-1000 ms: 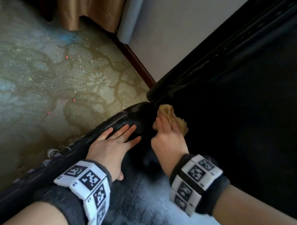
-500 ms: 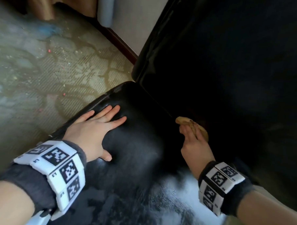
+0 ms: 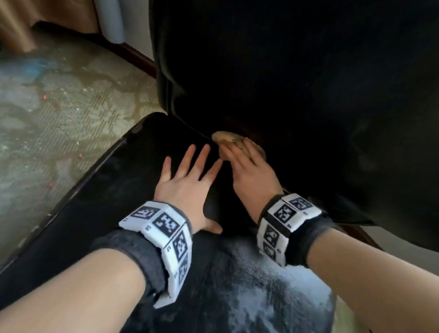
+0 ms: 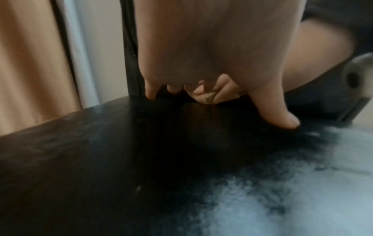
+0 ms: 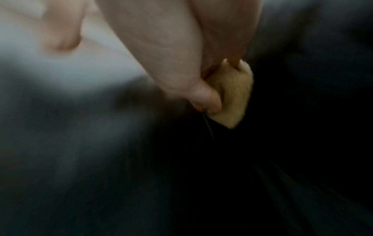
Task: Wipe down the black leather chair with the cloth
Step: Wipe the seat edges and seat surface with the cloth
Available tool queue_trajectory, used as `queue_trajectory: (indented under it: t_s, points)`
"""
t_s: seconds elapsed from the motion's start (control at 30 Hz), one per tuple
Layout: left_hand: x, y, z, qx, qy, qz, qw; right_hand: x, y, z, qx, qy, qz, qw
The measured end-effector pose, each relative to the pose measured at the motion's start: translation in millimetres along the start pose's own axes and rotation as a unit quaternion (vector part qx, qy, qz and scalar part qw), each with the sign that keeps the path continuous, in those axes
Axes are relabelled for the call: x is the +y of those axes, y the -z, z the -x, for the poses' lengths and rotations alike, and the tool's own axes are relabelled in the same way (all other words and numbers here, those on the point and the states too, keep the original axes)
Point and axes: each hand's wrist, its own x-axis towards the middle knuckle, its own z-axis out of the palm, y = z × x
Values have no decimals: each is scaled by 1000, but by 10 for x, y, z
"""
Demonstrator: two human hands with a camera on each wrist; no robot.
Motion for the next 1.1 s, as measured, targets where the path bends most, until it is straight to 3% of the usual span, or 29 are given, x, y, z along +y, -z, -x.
queue_trajectory:
  t_s: [0.2, 0.33, 0.4, 0.47, 0.53, 0.57, 0.63, 0.7, 0.8, 0.93, 1.1]
  points:
    - [-123, -172, -51, -39, -18, -68, 997, 131, -604, 650, -84, -35, 33, 995]
    - [-110, -138, -63, -48, -18, -64, 997, 200, -773, 1062, -163, -39, -46, 985]
    - [-103, -121, -59, -49, -16, -67, 996, 214, -762, 1192, -165, -55, -100, 980]
    - [-62, -110, -57, -51, -8, -79, 996, 174, -693, 1227, -101, -118, -140, 978]
    - [5, -119, -58, -53, 1, -91, 994, 18, -588, 1184, 44, -164, -190, 967]
    - [27, -127, -60, -53, 4, -91, 994, -62, -493, 1095, 94, -162, -207, 960]
    - [22, -136, -57, -51, 4, -79, 996, -196, -370, 827, 133, -124, -227, 957]
    - [-18, -127, -49, -56, -3, -59, 997, -177, -408, 586, 123, -119, -226, 959]
    - [-85, -111, -49, -57, -11, -46, 997, 51, -602, 556, 37, -91, -185, 978]
    - [-94, -137, -59, -56, -14, -45, 997, 194, -900, 1034, 13, -55, -160, 985]
    - [-113, -136, -66, -55, -16, -43, 997, 315, -1042, 1557, 4, -107, -162, 981]
